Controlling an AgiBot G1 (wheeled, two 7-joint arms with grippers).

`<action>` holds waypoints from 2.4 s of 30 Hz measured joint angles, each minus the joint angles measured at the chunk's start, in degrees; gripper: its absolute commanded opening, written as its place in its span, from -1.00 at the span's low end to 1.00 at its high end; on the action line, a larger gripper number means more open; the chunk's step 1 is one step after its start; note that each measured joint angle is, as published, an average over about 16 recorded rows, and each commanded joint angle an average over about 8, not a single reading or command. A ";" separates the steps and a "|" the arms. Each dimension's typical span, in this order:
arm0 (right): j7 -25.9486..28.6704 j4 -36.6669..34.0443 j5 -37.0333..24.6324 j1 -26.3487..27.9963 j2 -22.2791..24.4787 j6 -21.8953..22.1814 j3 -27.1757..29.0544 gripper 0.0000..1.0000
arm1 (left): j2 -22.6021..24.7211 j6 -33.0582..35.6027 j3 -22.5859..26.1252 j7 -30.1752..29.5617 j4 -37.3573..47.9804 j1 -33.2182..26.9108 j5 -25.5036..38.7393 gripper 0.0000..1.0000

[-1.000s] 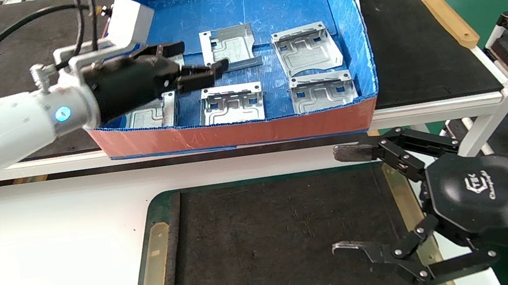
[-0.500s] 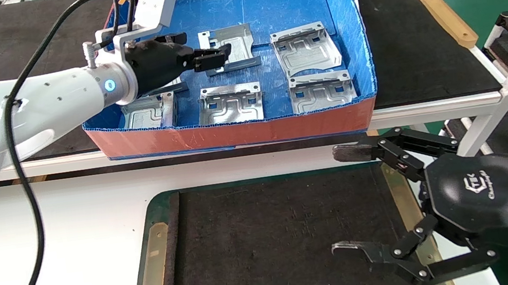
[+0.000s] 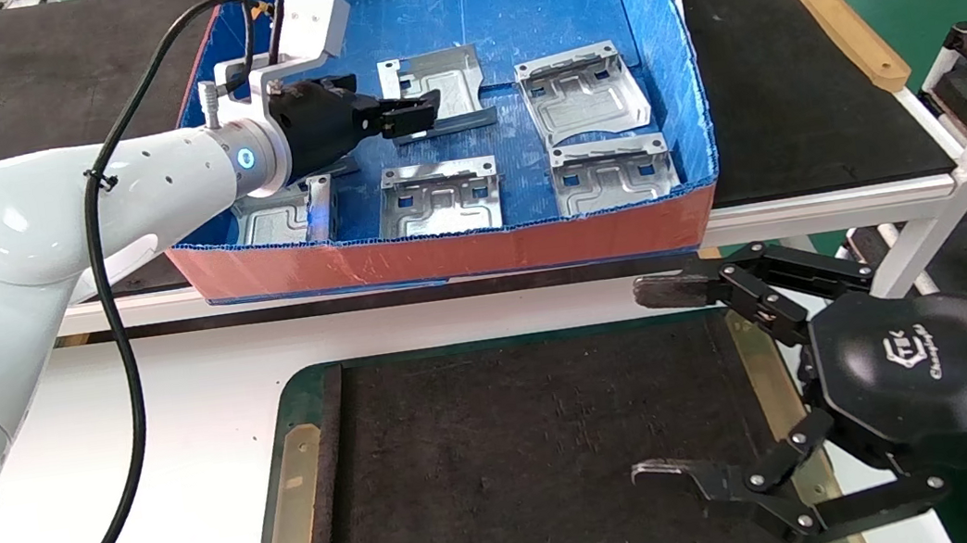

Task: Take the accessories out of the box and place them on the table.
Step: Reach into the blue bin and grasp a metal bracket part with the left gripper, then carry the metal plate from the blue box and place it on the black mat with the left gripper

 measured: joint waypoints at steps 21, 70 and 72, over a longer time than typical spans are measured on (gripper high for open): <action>0.00 -0.02 0.01 -0.02 0.00 0.02 0.01 -1.00 | 0.48 -1.59 2.42 -3.58 2.11 -1.08 -0.23 -1.00; 0.00 -0.02 0.01 -0.02 0.00 0.02 0.01 0.91 | -0.84 -1.33 2.84 -3.88 0.38 -0.76 -0.38 -1.00; 0.00 -0.02 0.01 -0.02 0.00 0.02 0.01 1.00 | -1.09 -1.37 2.91 -4.00 0.14 -0.85 -0.53 -1.00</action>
